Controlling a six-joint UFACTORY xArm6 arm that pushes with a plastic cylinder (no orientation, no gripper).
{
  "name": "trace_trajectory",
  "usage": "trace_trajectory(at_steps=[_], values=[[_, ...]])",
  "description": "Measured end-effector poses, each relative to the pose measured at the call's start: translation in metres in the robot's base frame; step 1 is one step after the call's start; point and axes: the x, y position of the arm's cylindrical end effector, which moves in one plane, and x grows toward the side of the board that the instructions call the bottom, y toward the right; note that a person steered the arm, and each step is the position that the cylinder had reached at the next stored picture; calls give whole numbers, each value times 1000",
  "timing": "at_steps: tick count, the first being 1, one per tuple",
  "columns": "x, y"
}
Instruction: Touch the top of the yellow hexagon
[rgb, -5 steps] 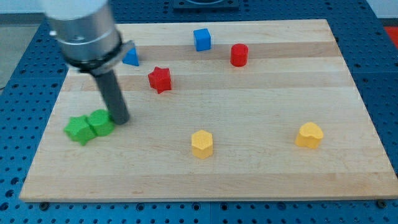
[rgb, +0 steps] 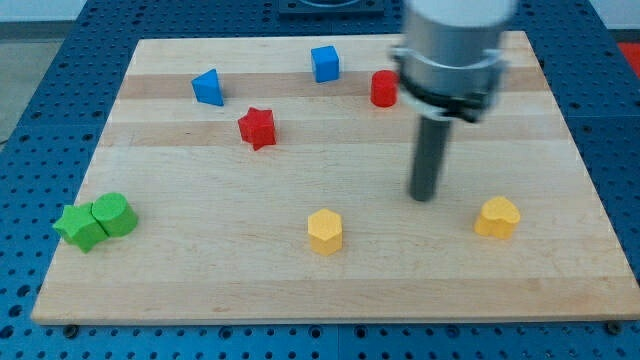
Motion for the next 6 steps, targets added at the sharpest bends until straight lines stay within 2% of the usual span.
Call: trace_trajectory(at_steps=[1,2,6], values=[[25,-43],[25,-120],[25,-138]])
